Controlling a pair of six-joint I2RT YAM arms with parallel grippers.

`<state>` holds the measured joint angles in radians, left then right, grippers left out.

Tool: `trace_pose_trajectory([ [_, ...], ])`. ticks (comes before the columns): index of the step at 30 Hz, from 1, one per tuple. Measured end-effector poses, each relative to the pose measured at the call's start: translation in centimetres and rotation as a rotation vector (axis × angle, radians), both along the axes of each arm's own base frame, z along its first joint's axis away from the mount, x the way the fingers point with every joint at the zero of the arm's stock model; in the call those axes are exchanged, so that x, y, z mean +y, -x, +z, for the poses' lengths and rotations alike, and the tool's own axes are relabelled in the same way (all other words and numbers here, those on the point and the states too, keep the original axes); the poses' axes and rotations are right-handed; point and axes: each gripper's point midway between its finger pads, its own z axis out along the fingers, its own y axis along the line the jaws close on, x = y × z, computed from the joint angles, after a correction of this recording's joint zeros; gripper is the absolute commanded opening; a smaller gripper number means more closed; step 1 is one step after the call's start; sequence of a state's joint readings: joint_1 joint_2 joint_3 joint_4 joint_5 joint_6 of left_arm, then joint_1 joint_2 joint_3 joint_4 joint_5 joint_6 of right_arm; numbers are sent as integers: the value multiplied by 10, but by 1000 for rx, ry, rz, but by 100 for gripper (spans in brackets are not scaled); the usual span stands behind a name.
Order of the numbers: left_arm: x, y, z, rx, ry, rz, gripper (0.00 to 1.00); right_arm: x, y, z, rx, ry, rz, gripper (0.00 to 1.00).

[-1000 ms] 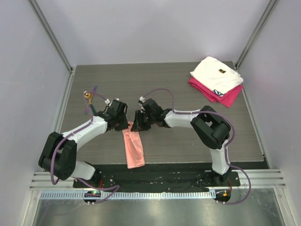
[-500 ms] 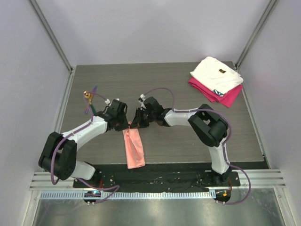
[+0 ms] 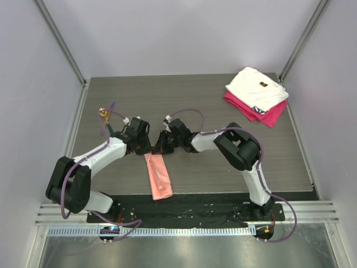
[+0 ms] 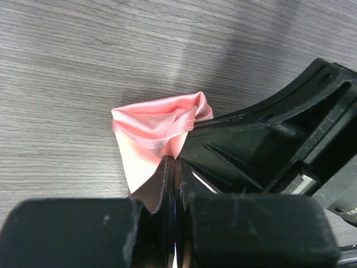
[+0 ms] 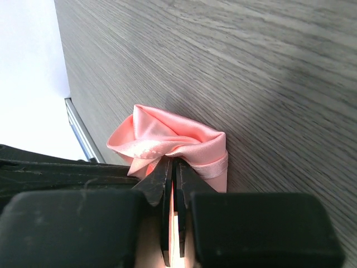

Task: Fold the napkin into a case and place the utensils inside
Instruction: Smooth out the smaller rectangle-folded napkin at the center of the board.

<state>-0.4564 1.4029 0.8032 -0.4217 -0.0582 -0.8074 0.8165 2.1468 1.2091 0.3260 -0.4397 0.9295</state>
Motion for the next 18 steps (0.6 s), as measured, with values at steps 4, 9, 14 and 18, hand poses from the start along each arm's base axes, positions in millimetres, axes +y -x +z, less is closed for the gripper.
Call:
trace_pose_trajectory([
  [4,-1,0,-7,21,-2,-2,0,1,-1,2,-8,6,8,12],
  [9,2,1,-25,71,-22,1,0,-3,-1,1,2,33,9,14],
  [14,0,-1,-30,75,-19,-1,0,-14,2,3,6,87,9,15],
  [18,-2,-2,-29,69,-10,-5,4,-24,4,12,-19,132,12,15],
])
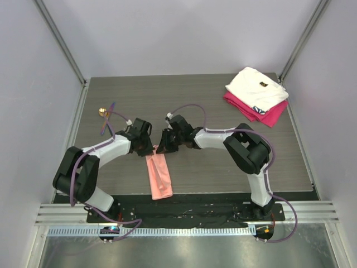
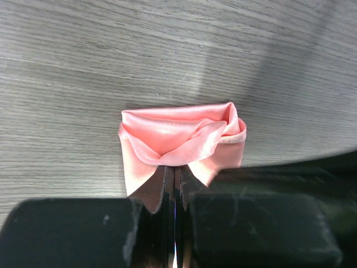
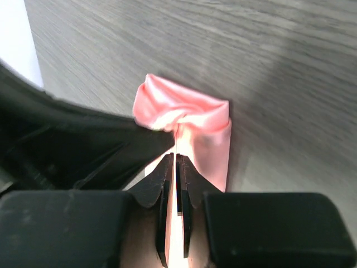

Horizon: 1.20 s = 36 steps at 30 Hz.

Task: Fold the napkin into a case and place the utensils inside
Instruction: Smooth out the smaller rectangle-folded napkin at the center of the board.

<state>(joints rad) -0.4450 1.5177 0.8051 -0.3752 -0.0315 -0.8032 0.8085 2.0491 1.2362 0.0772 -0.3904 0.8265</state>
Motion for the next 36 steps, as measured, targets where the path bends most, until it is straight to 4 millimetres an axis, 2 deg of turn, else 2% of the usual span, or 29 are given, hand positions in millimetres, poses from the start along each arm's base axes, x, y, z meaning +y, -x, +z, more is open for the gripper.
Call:
trace_pose_trajectory([
  [1,0,0,0,0,1,-1,14,-3,0,3,-12,15,2,15],
  [4,0,0,2,-7,-1,-14,35,-13,1,13,-49,53,12,16],
  [5,0,0,5,-14,-1,-19,38,-16,2,16,-62,67,14,16],
  [6,0,0,9,-24,1,-23,40,-19,2,19,-75,78,18,18],
  [7,1,0,15,-37,5,-26,54,-22,2,22,-90,86,23,19],
  [10,3,2,35,-74,10,-29,71,-30,6,26,-115,122,44,27],
  [11,5,3,44,-92,11,-26,72,-33,8,26,-122,138,53,28],
  [12,6,3,50,-103,12,-26,71,-36,11,26,-124,151,61,31],
  [14,10,7,62,-116,10,-18,59,-39,19,24,-127,177,87,32],
  [17,16,20,67,-98,9,-3,43,-43,28,23,-131,209,116,36],
  [18,18,25,64,-94,11,1,39,-44,30,22,-131,213,120,37],
  [19,20,33,60,-84,16,8,31,-46,32,22,-131,219,123,37],
  [21,27,55,45,-42,23,25,27,-51,36,20,-125,230,125,37],
  [22,32,67,36,-12,19,31,20,-53,37,19,-122,236,125,37],
  [26,41,102,11,73,20,56,13,-60,42,10,-109,255,123,36],
  [30,37,114,1,105,44,61,7,-78,49,-2,-91,302,110,35],
  [33,24,118,-10,137,66,44,5,-85,53,-9,-81,321,105,35],
  [36,-2,113,-12,148,123,10,3,-92,59,-17,-64,338,100,35],
])
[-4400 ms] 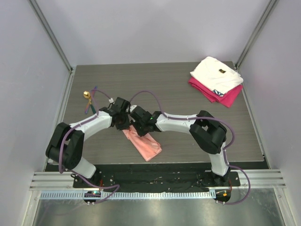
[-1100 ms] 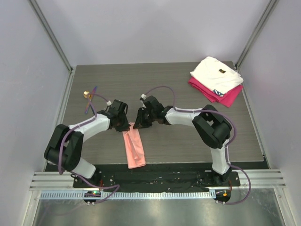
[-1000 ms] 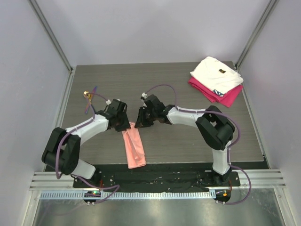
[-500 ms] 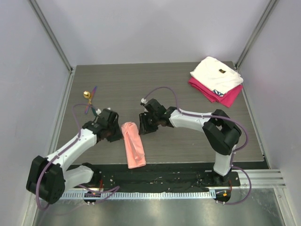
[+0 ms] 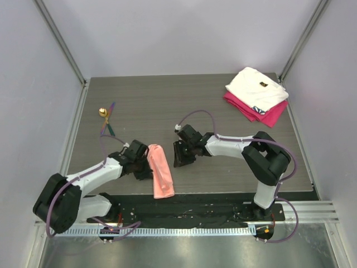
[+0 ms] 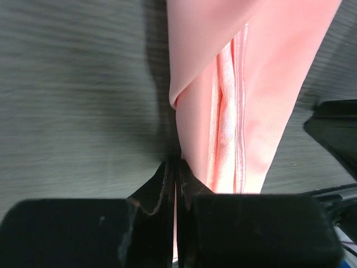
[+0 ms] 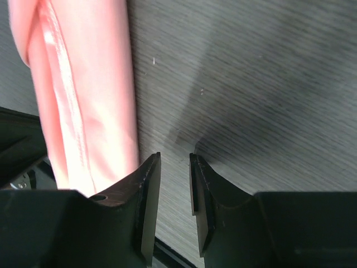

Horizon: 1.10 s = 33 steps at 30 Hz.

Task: Fold the napkin into a case and place the utensils inside
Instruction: Smooth out the smaller rectangle-folded napkin at the center of the board.

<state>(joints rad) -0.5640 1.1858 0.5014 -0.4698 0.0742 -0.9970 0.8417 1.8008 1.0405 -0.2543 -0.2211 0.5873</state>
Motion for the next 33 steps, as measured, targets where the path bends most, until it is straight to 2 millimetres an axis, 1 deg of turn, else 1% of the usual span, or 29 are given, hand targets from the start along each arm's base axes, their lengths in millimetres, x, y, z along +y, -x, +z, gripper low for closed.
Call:
trace_pose_trajectory([
  [2,-13,-6,0,3,28,-11,2,-2,-2,0,-6,4,-9,36],
  [4,-26,-17,1,-10,53,-22,1,-5,-6,2,-16,9,-24,35],
  [8,-46,-40,2,-27,83,-29,0,-18,-17,14,-62,32,-47,36],
  [10,-52,-47,2,-40,93,-31,3,-24,-20,21,-89,55,-29,38],
  [11,-53,-49,3,-46,98,-31,4,-25,-23,25,-107,71,-17,43],
  [12,-52,-49,3,-51,99,-30,9,-25,-25,29,-121,80,-4,46],
  [14,-47,-43,3,-59,98,-20,14,-20,-25,38,-163,107,43,51],
  [15,-44,-39,4,-61,98,-13,21,-16,-23,42,-178,114,65,52],
  [17,-35,-29,10,-69,99,-1,24,-6,-15,50,-214,126,118,53],
  [19,-32,-25,22,-93,119,9,21,1,-8,55,-242,140,157,53],
  [21,-35,-28,37,-134,155,18,15,6,1,54,-255,159,191,51],
  [22,-36,-29,41,-145,166,22,14,6,3,53,-256,167,200,50],
  [23,-38,-32,46,-155,180,24,12,6,6,51,-254,177,206,44],
  [24,-41,-34,49,-159,192,29,9,5,7,48,-249,189,210,40],
  [25,-43,-37,50,-160,198,31,8,3,8,46,-247,199,212,37],
  [26,-46,-40,51,-155,201,32,7,2,8,43,-240,209,209,37],
  [30,-58,-52,44,-135,208,33,5,0,8,36,-227,227,207,38],
  [33,-61,-54,35,-114,207,38,5,0,8,32,-221,233,208,42],
])
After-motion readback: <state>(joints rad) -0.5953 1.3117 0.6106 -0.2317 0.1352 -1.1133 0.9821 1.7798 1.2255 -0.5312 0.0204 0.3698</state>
